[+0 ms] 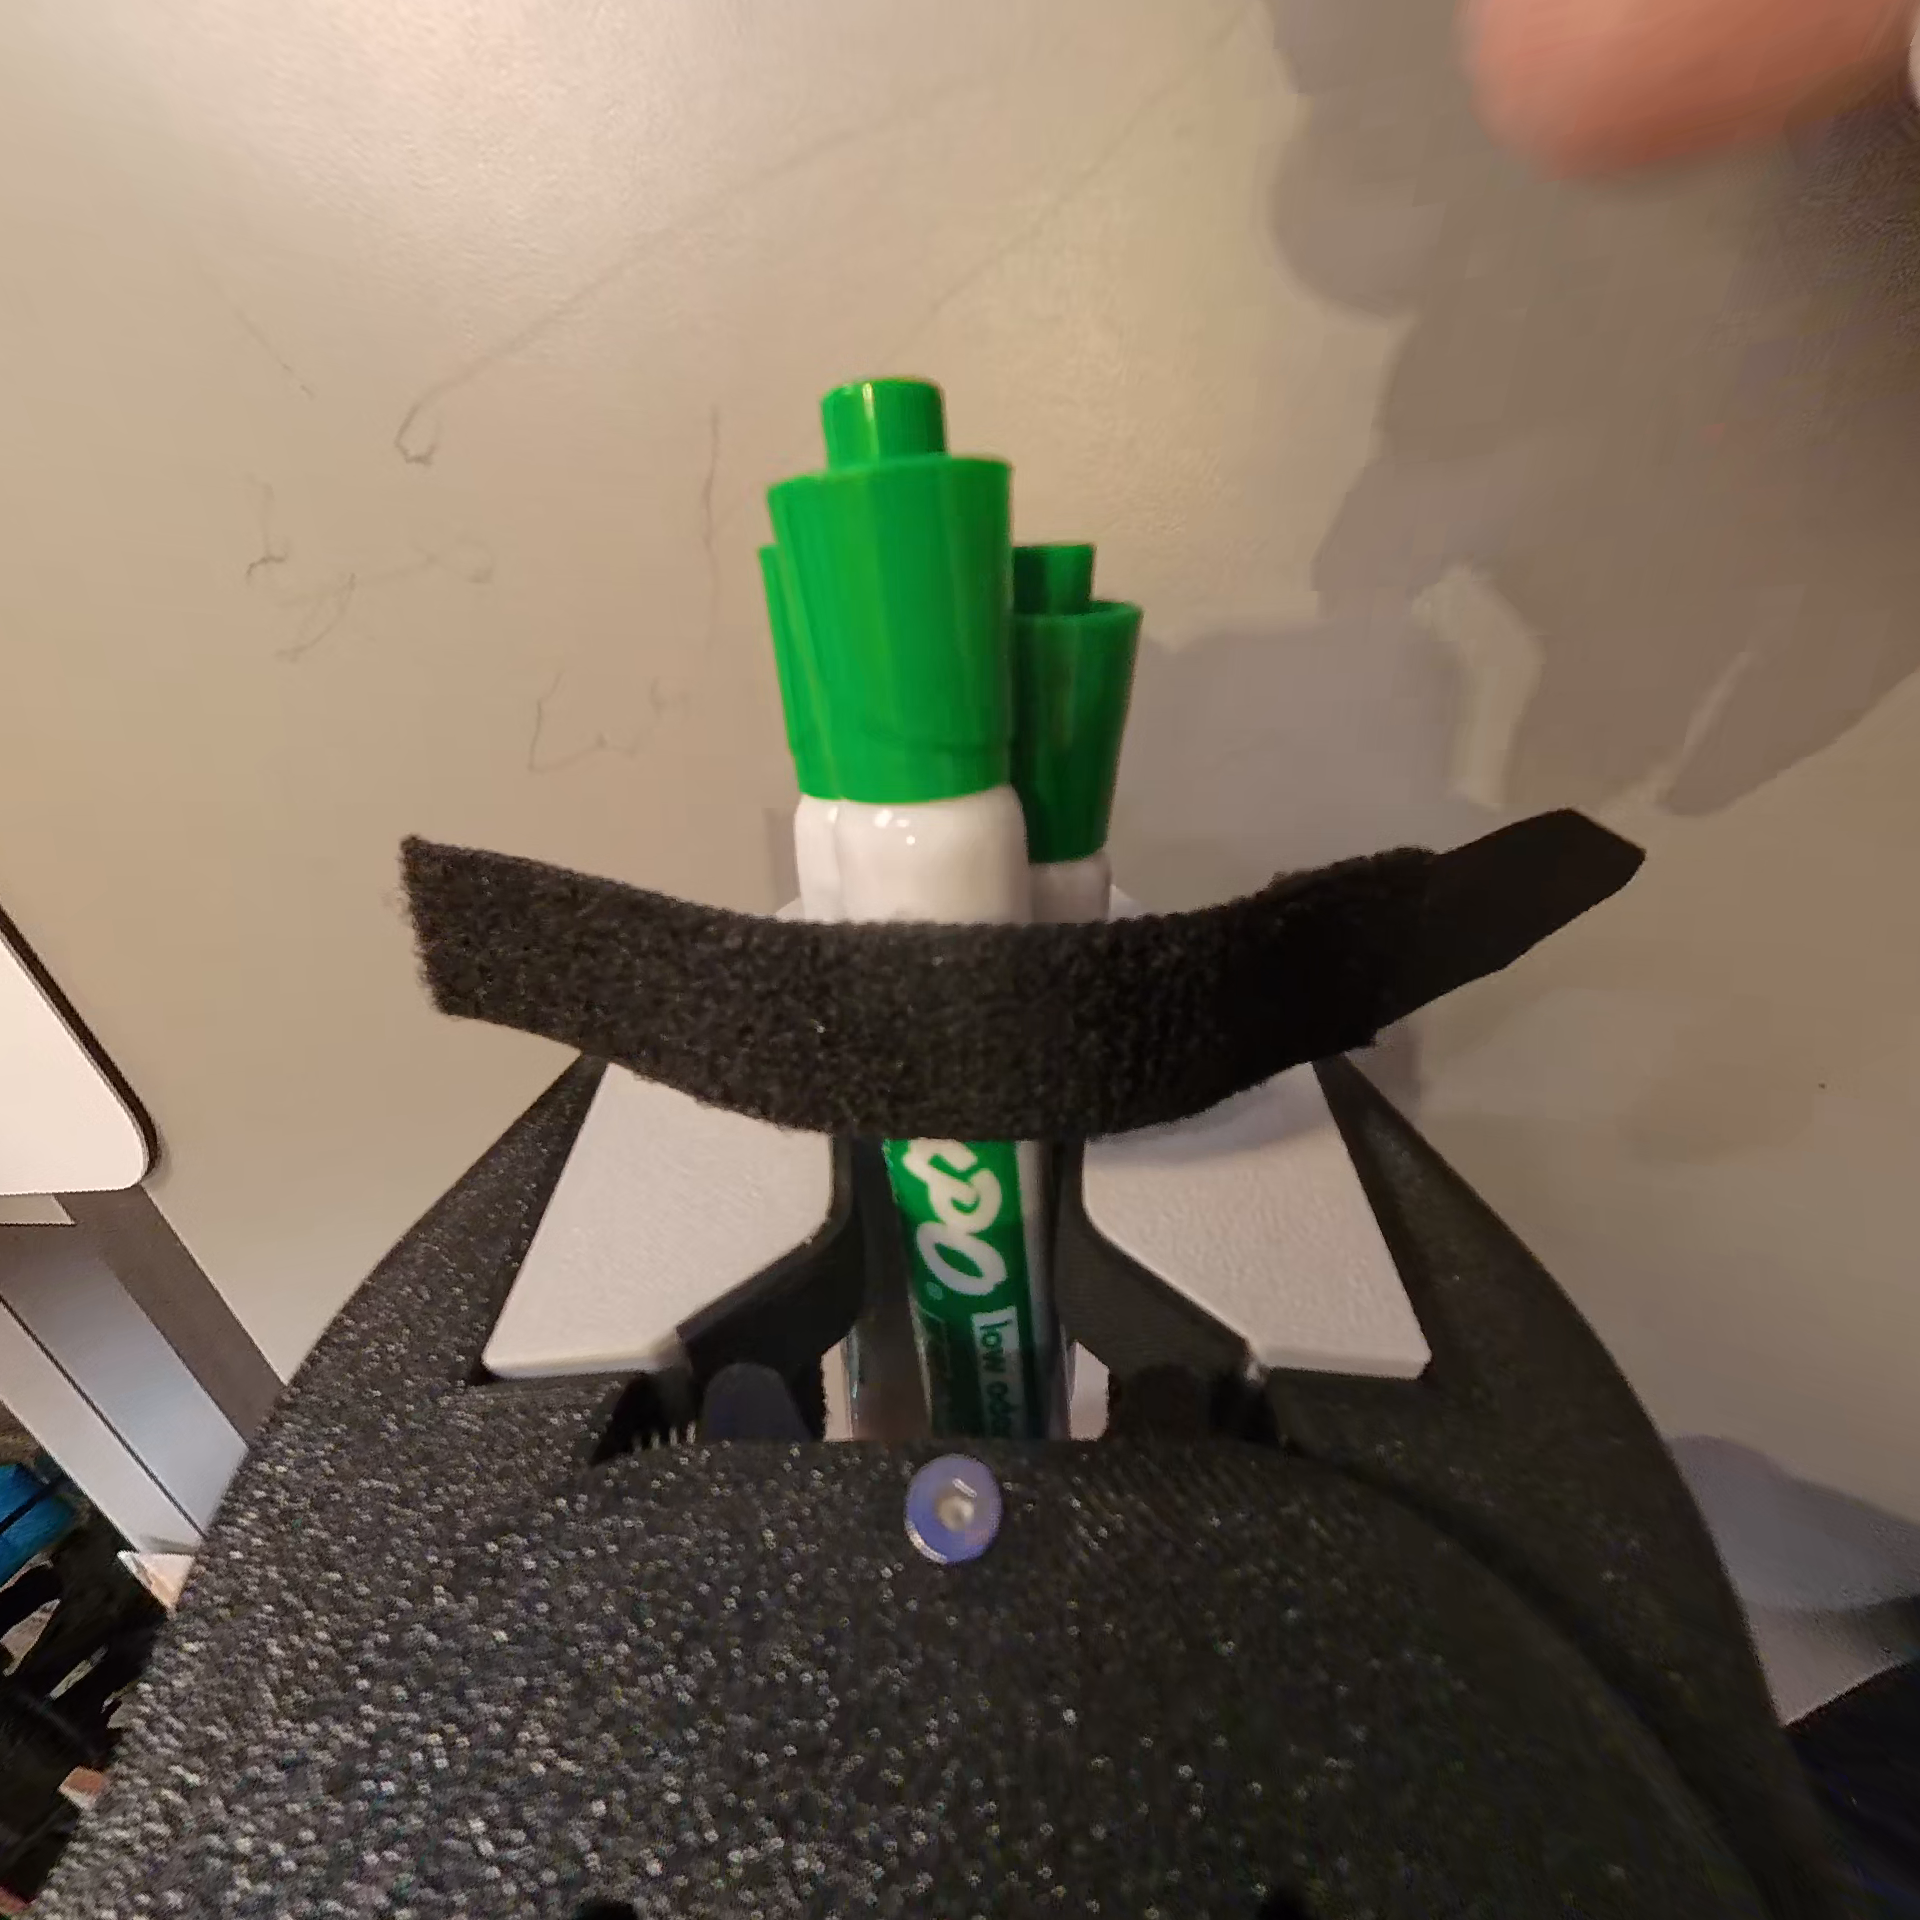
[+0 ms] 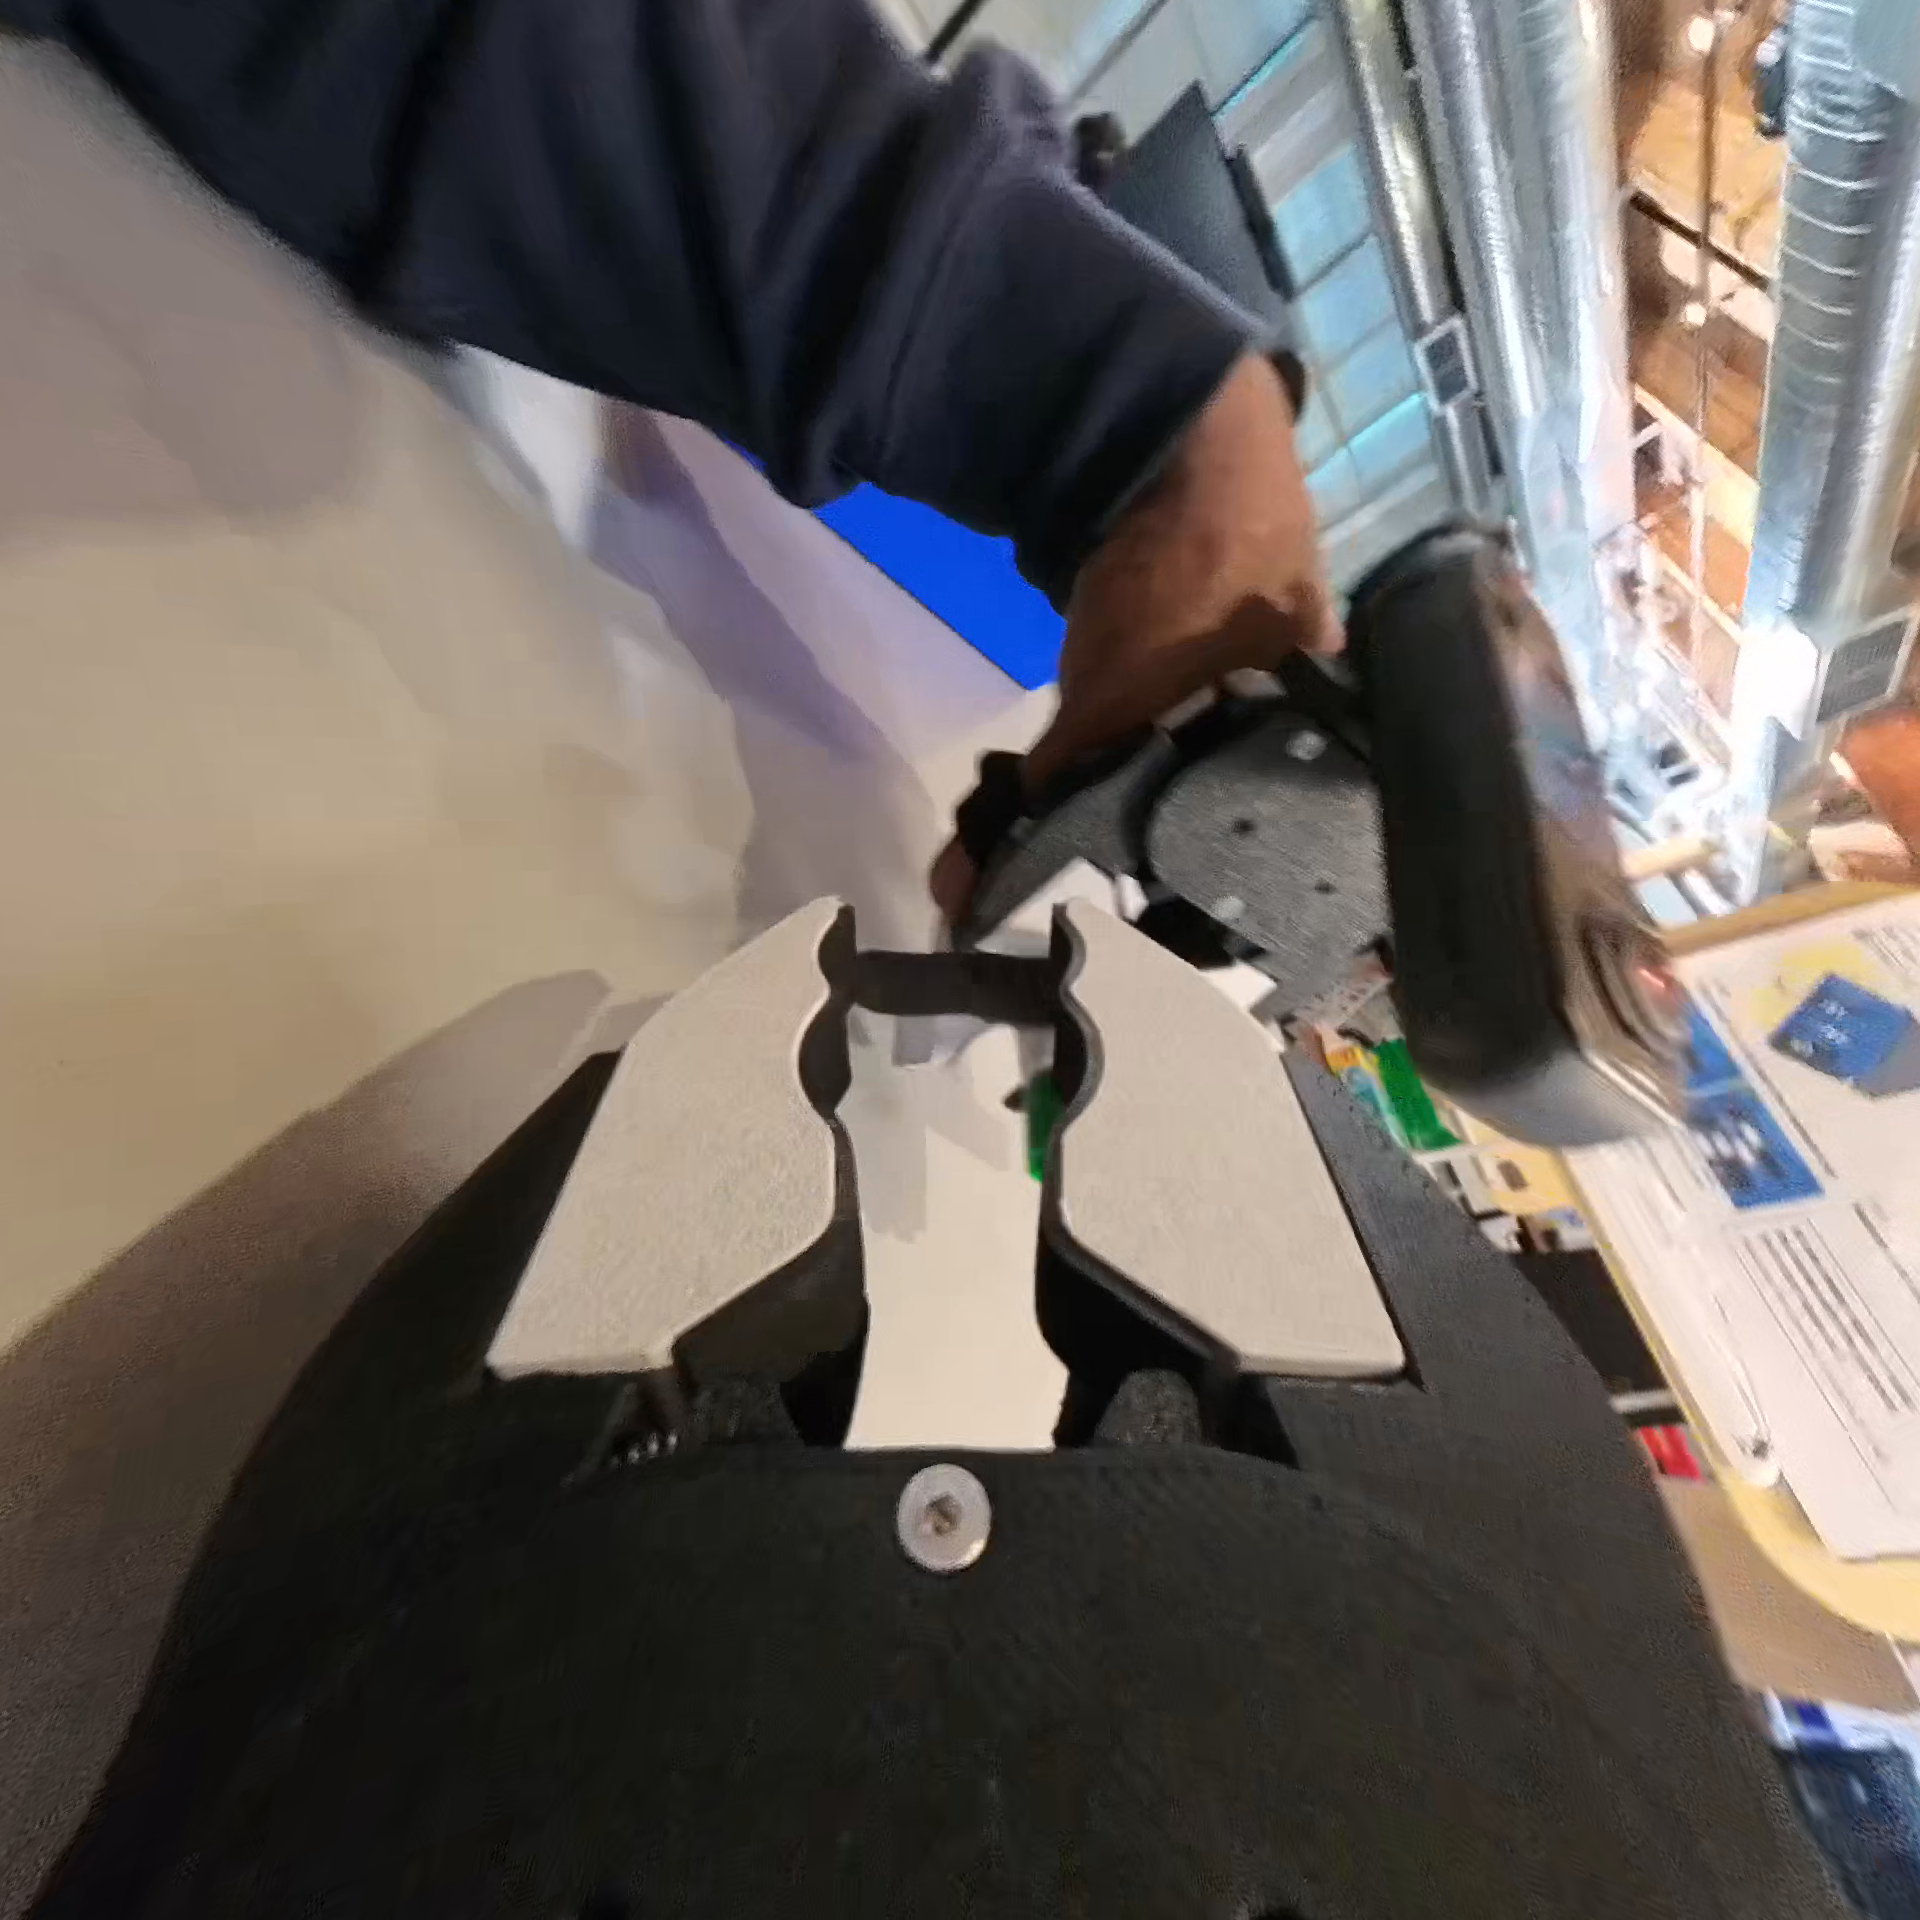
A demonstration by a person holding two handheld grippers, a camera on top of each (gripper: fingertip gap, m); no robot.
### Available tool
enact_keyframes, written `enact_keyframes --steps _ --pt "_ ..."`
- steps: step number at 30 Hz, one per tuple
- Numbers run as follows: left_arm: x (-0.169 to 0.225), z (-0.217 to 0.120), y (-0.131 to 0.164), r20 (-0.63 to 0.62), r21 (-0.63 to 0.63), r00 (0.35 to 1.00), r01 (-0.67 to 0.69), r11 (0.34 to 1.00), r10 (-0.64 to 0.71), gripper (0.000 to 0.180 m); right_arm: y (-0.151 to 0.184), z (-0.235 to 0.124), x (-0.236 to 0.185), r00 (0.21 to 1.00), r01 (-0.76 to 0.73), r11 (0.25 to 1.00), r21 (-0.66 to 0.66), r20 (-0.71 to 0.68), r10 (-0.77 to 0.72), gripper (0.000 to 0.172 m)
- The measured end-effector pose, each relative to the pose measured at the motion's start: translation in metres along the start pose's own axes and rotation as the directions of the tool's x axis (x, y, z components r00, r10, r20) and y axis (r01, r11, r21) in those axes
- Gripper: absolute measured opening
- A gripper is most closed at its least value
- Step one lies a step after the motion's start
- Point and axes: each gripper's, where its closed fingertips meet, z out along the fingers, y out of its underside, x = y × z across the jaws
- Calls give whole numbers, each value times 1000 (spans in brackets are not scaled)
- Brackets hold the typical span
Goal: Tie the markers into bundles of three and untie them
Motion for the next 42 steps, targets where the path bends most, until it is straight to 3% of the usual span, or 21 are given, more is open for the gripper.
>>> enact_keyframes --steps 1,4,10,18,21,29,33,42 --pt "0 0 0 0 -1 1000 -1 1000 1 42 4 -3 10 999 -19 1000 -2 -31 19 37" --pt "0 -1 0 1 0 1000 -1 1000 1 42 19 -6 31 988 -145 989 -30 -64 143 46" --pt "0 -1 0 4 1 1000 -3 1000 3 42 47 -3 40 905 -423 902 -89 1 425 68" --pt "0 -1 0 5 1 1000 -3 1000 3 42 39 0 46 684 -712 699 -66 159 712 75" --pt "-1 0 -1 5 3 1000 -3 1000 3 42 39 6 48 674 -719 691 -75 167 720 78" --pt "0 2 -1 -2 2 1000 -4 1000 4 42 42 19 46 755 -625 775 -95 180 631 74" --pt "0 3 -1 -4 2 1000 -3 1000 3 42 38 19 45 753 -623 779 -78 211 623 67" --pt "1 2 -3 -1 2 1000 -7 1000 7 42 39 31 38 735 -610 774 -169 243 632 76"
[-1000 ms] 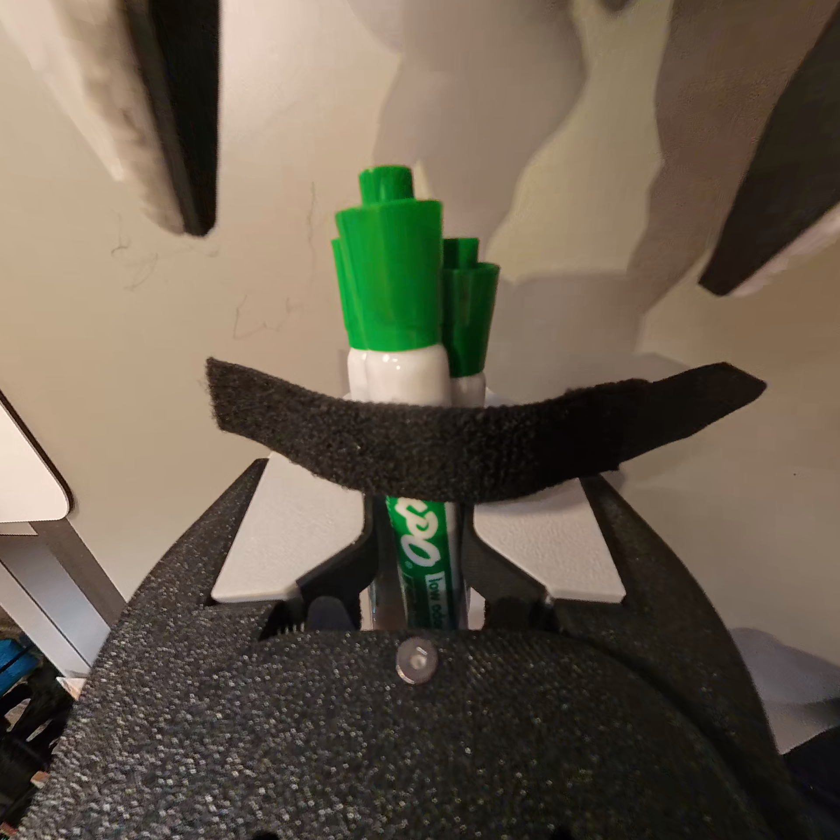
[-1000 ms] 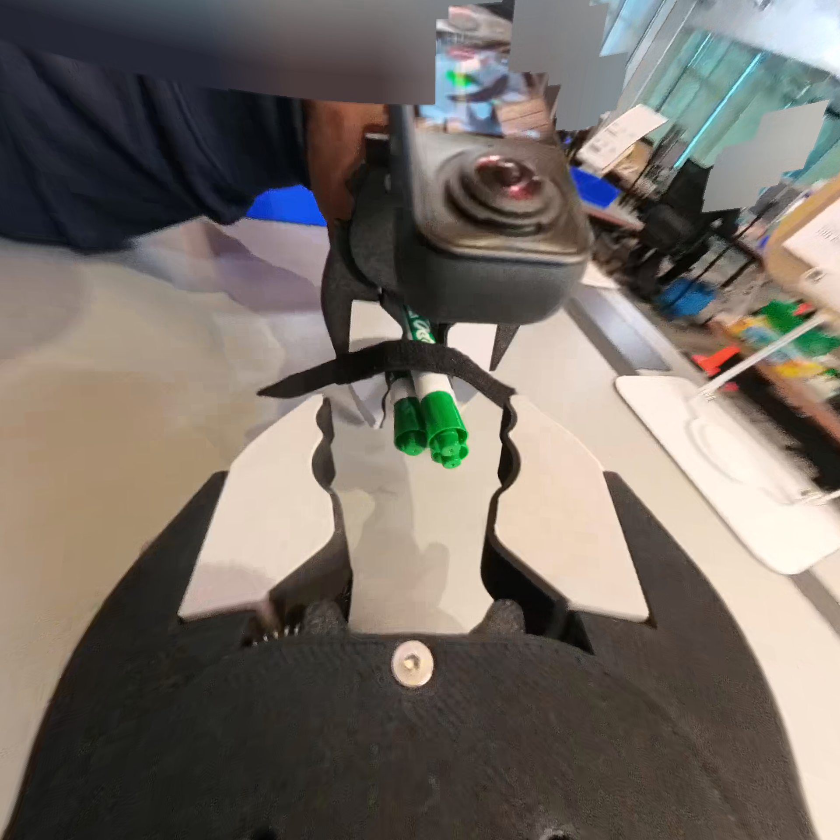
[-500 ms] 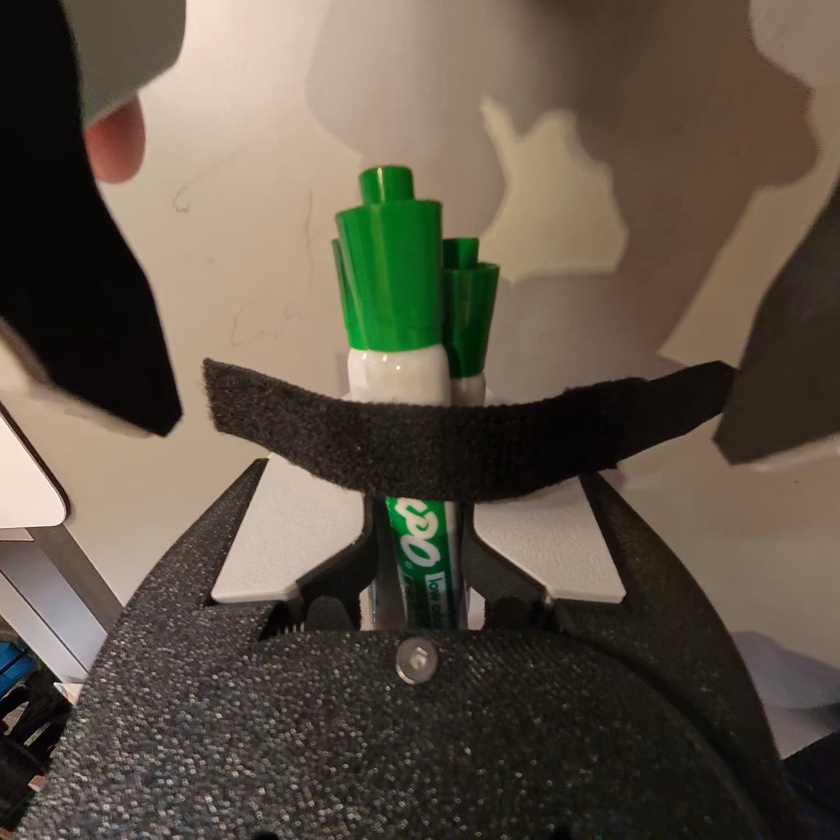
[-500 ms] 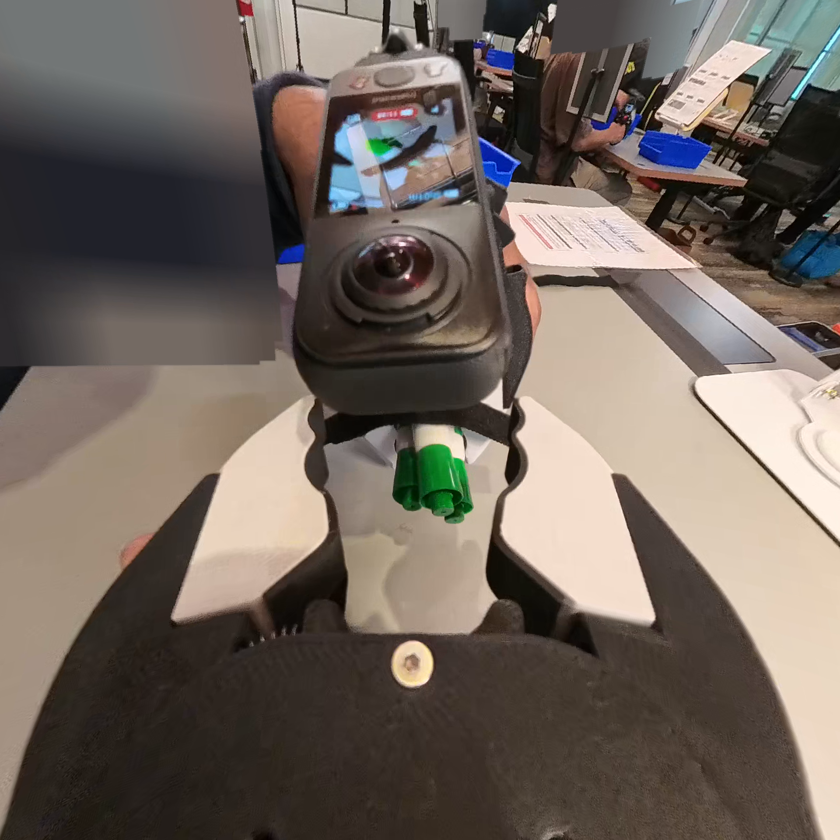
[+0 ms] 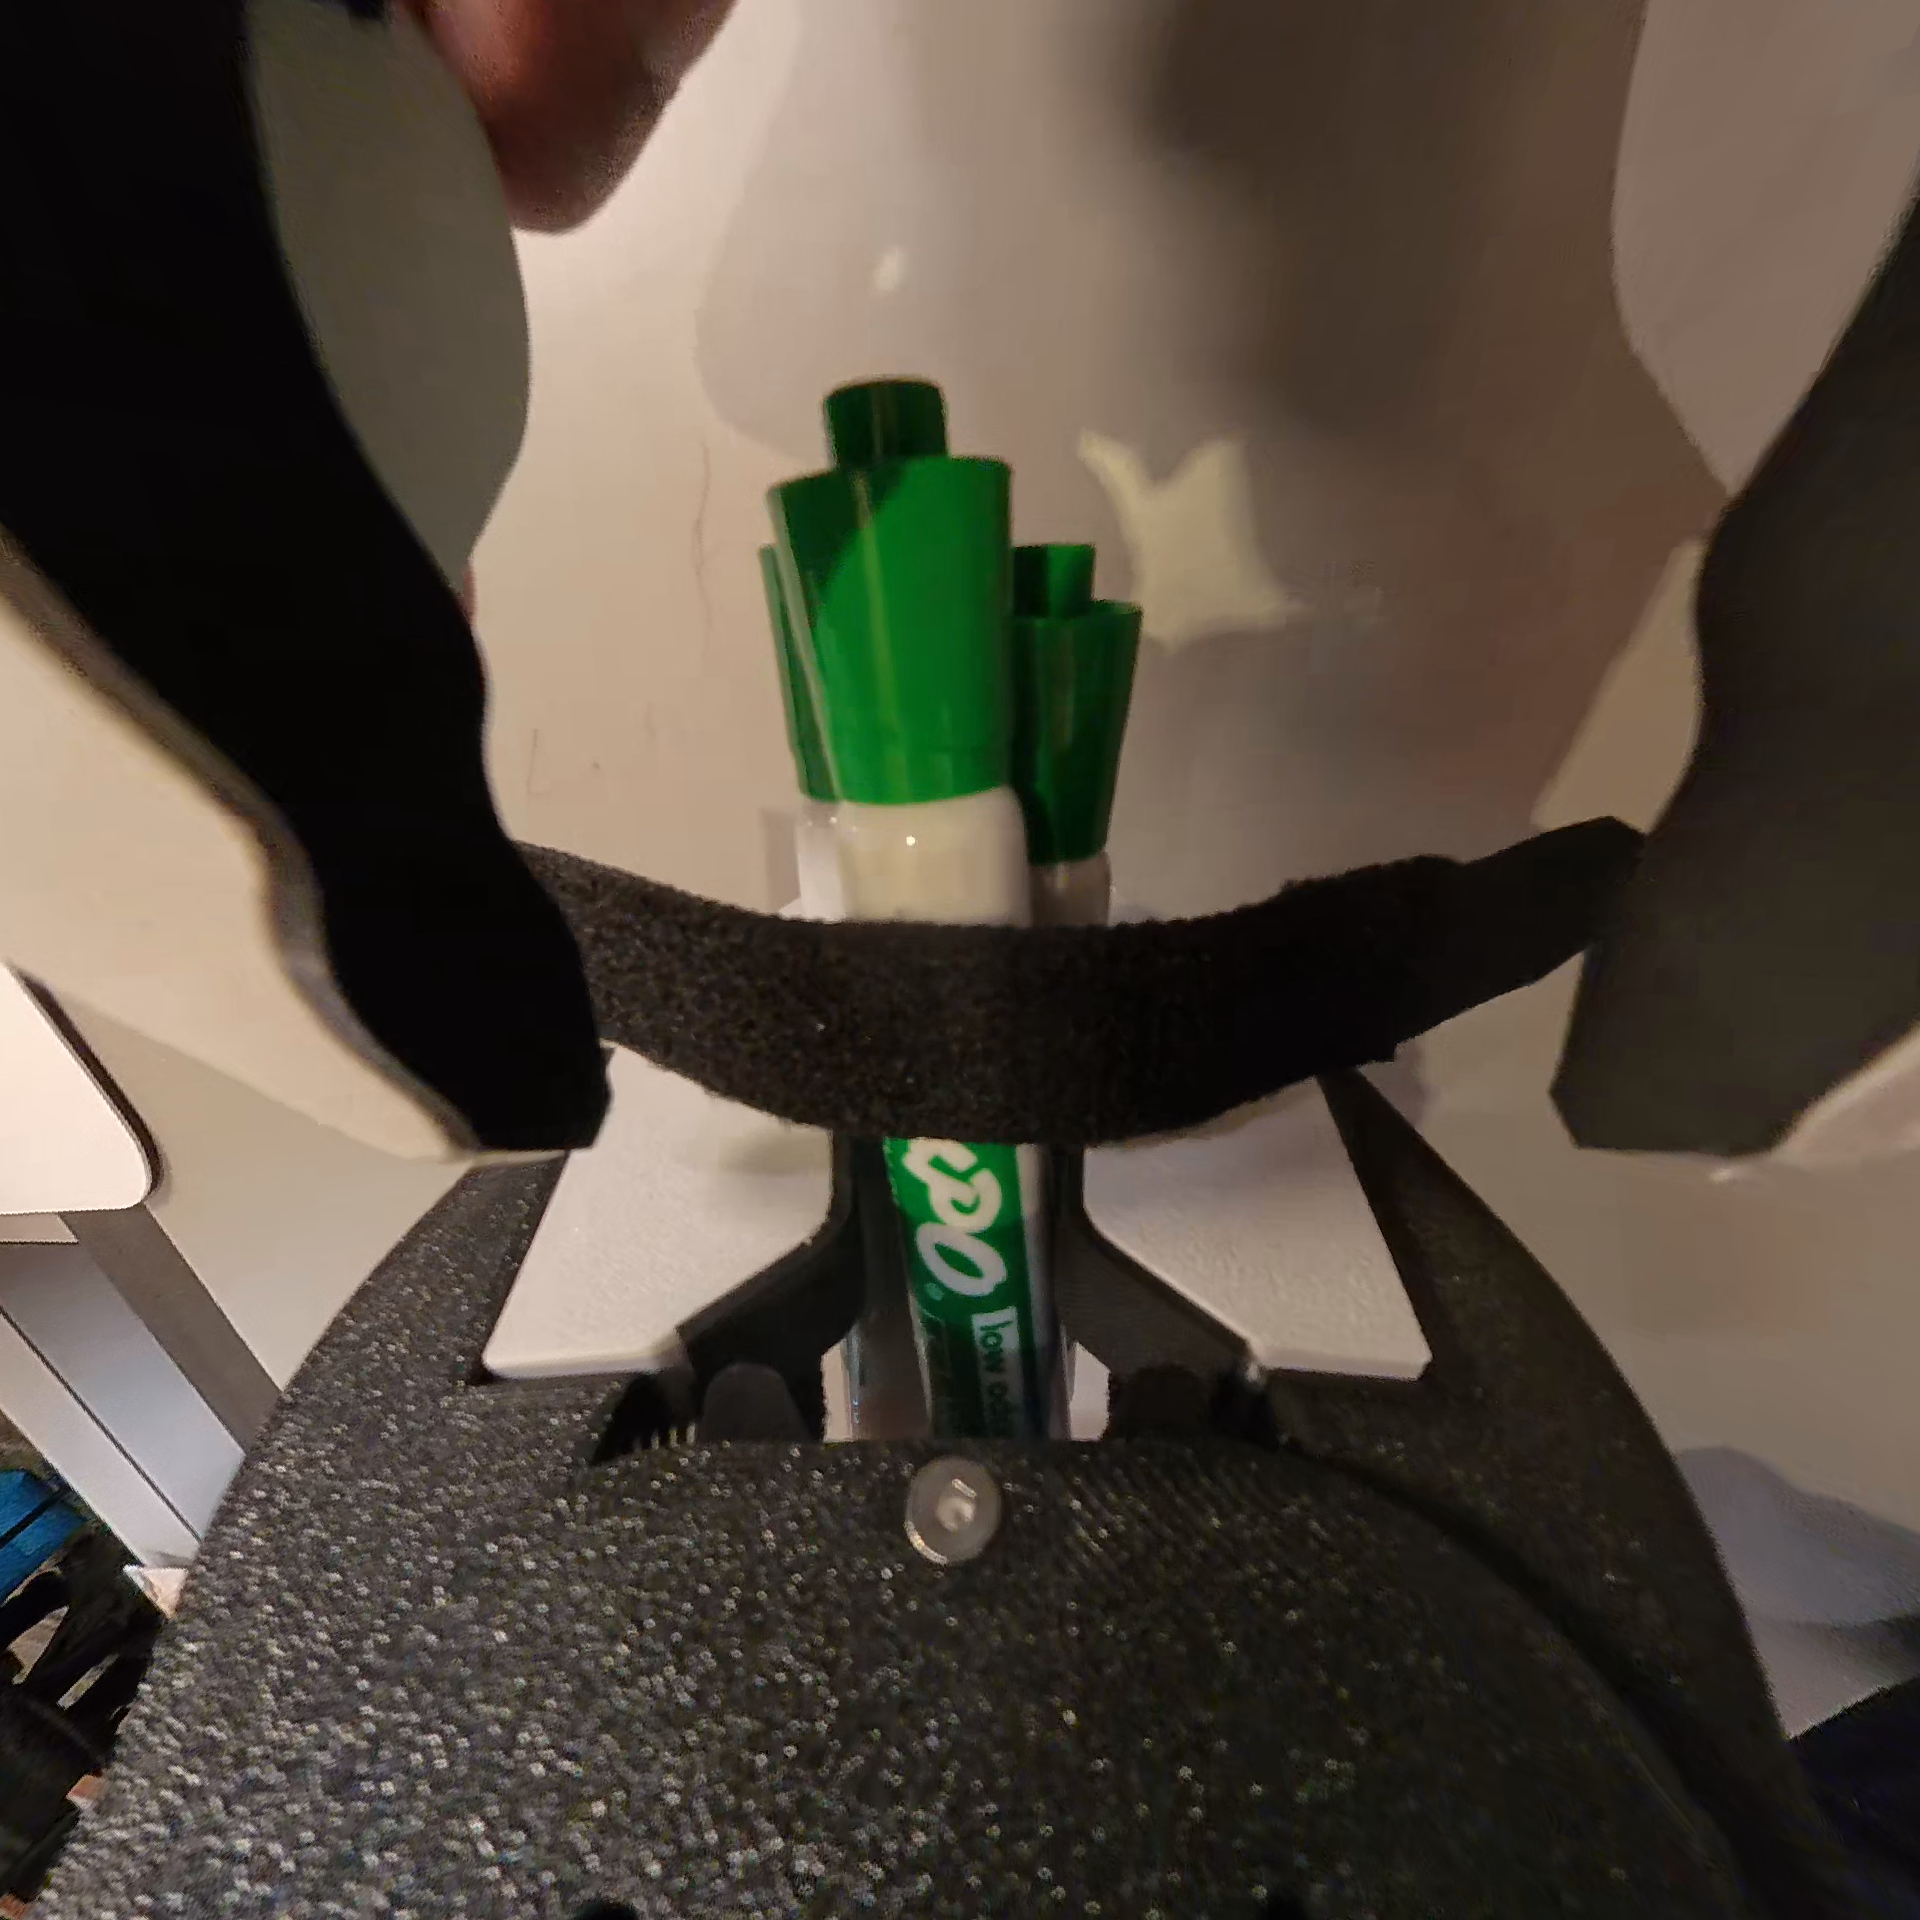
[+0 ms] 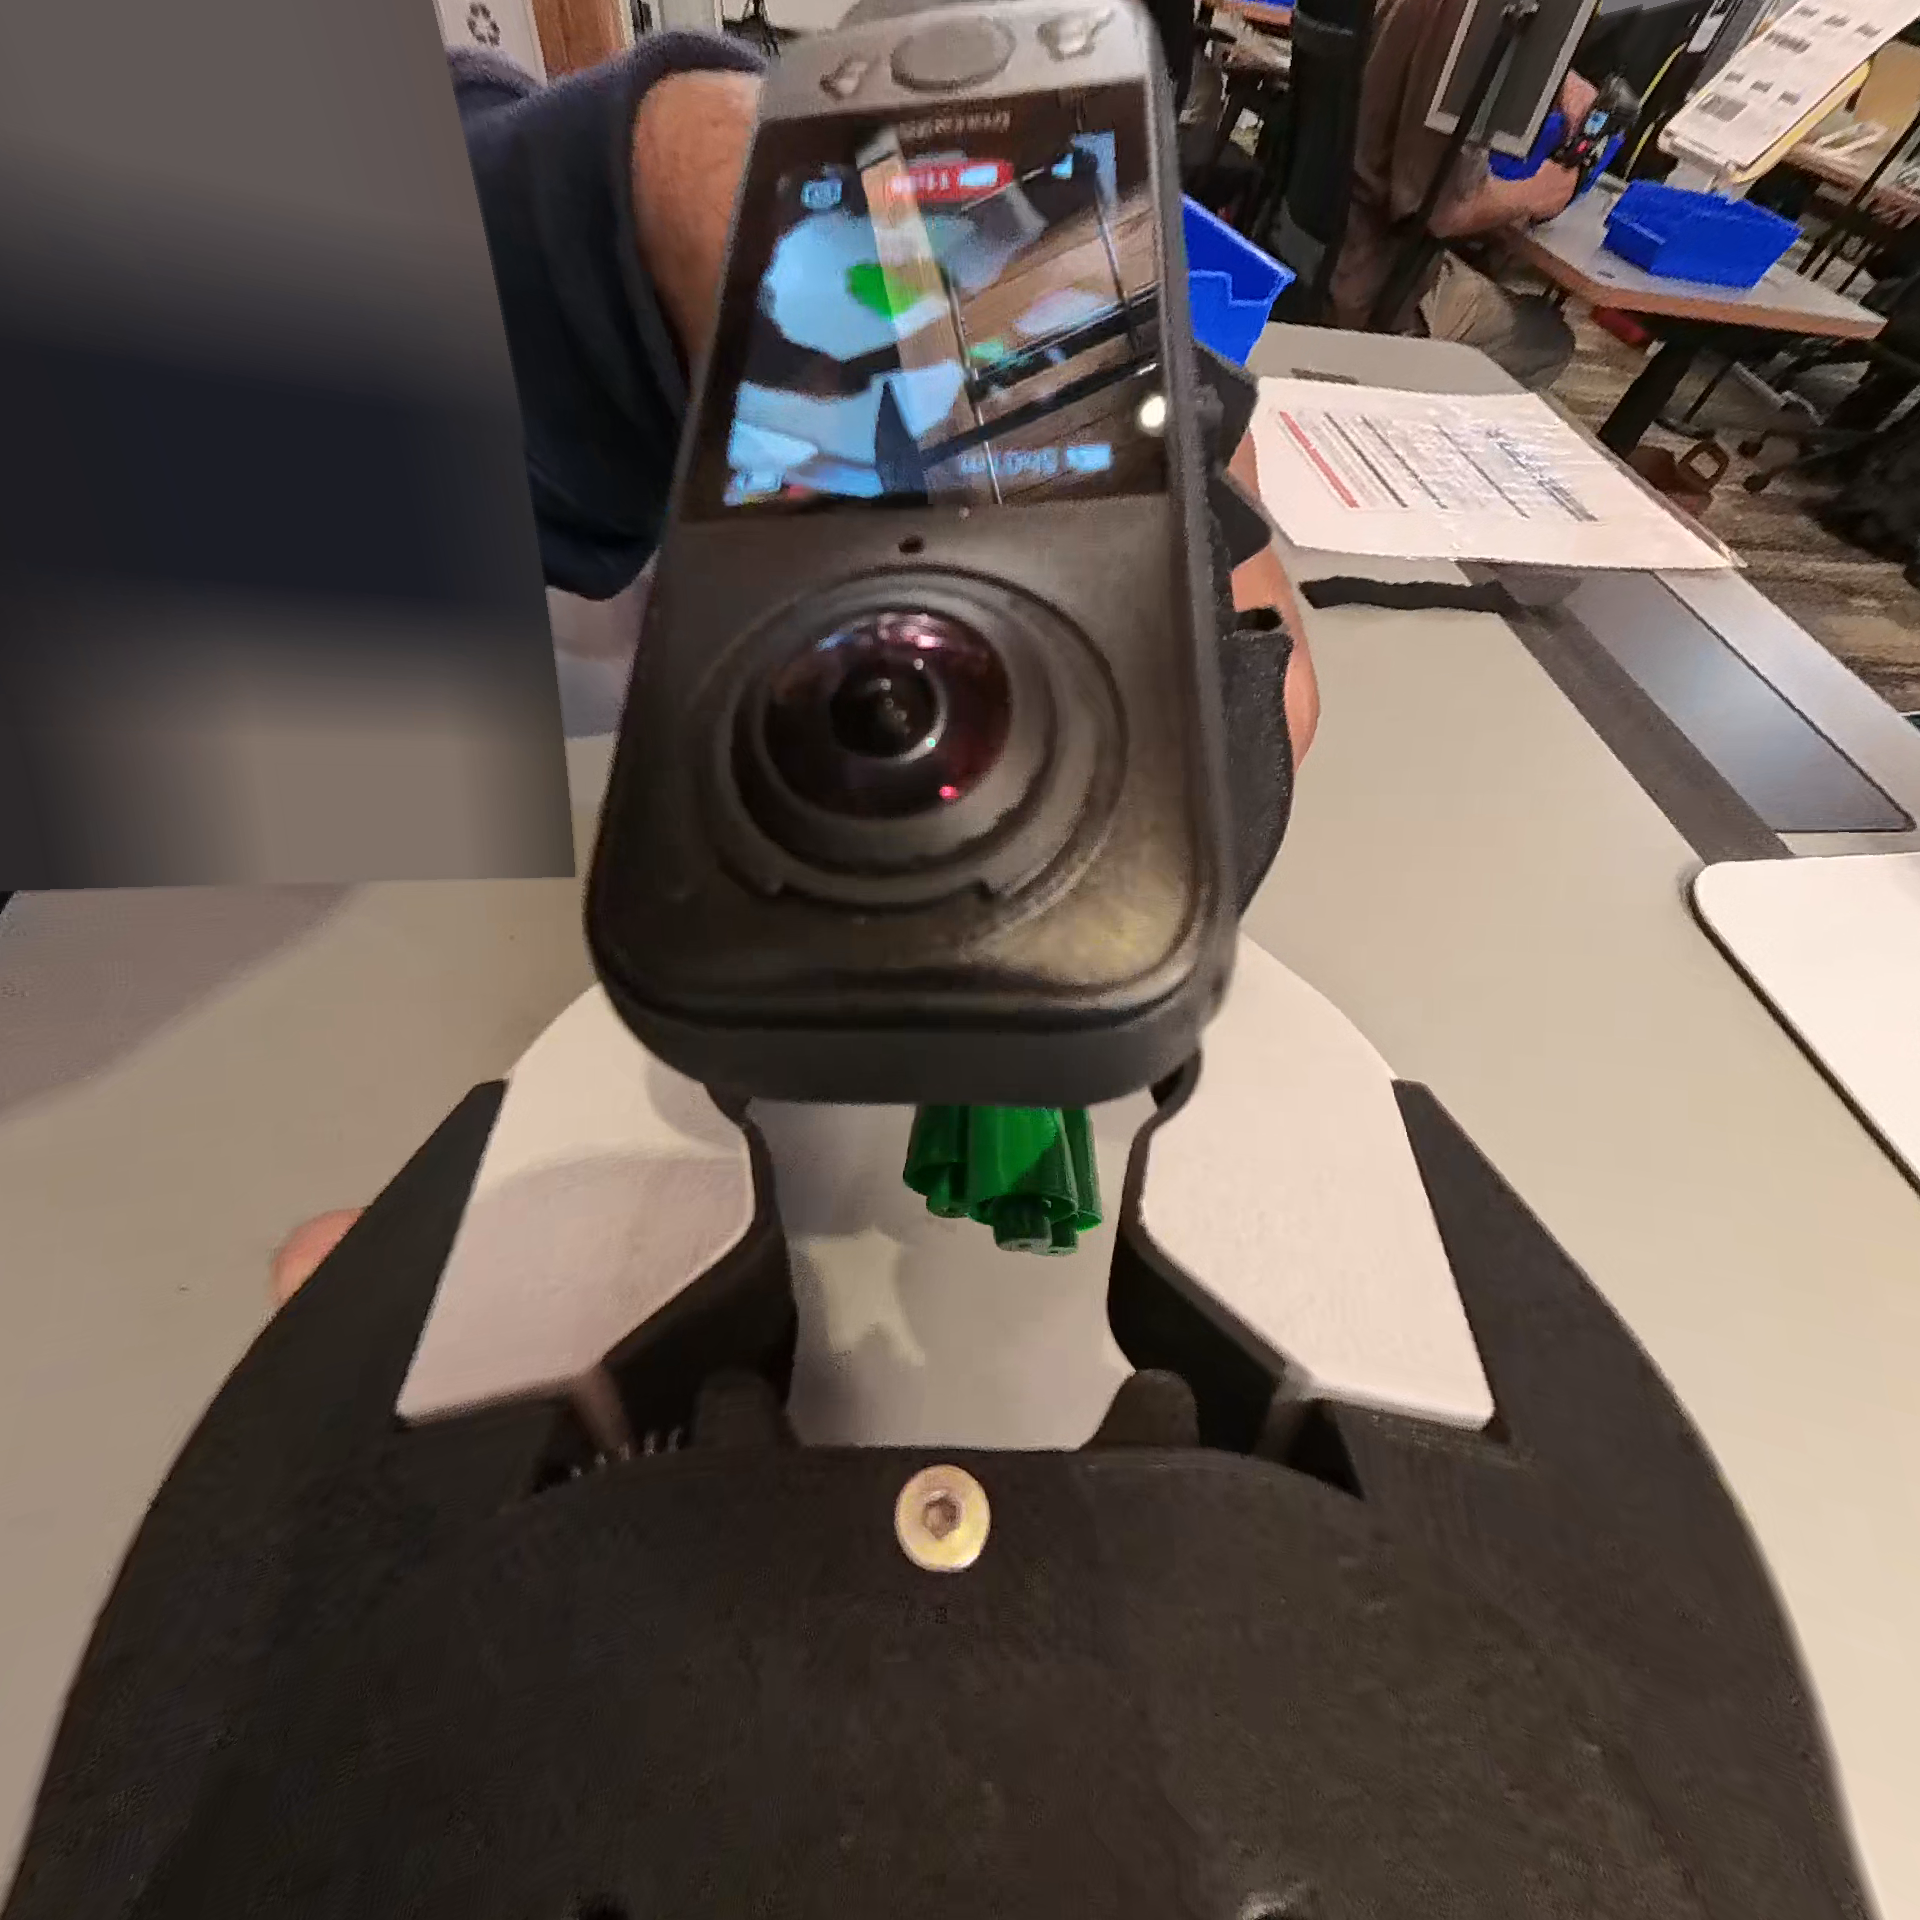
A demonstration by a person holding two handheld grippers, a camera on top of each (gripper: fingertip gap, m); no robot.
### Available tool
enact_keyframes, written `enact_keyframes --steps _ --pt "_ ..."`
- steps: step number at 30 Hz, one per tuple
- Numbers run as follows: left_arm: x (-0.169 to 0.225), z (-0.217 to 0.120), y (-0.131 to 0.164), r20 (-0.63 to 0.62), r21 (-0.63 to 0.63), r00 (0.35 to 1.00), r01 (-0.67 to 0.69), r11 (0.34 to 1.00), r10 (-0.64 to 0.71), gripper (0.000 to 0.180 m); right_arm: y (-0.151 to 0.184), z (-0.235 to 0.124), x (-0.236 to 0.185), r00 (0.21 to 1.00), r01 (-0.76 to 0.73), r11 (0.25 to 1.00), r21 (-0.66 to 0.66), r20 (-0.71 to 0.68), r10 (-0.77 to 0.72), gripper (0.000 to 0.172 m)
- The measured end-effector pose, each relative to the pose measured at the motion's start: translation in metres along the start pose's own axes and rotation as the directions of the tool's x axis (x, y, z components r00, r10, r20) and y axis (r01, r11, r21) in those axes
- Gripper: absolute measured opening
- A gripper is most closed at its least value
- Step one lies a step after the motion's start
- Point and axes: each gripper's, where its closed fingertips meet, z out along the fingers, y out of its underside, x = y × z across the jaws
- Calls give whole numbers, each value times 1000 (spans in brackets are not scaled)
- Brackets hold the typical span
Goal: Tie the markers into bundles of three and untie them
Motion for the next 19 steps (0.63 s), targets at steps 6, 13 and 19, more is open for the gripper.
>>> enact_keyframes --steps 6,13,19 --pt "0 -1 0 3 3 1000 0 1000 0 42 8 3 0 1000 20 999 -43 -13 -21 74" --pt "0 -1 -2 3 2 1000 -4 1000 4 42 15 5 0 998 45 996 -77 -32 -48 70" --pt "0 -2 -3 7 6 1000 -3 1000 3 42 21 7 0 998 54 994 -98 -37 -58 67"
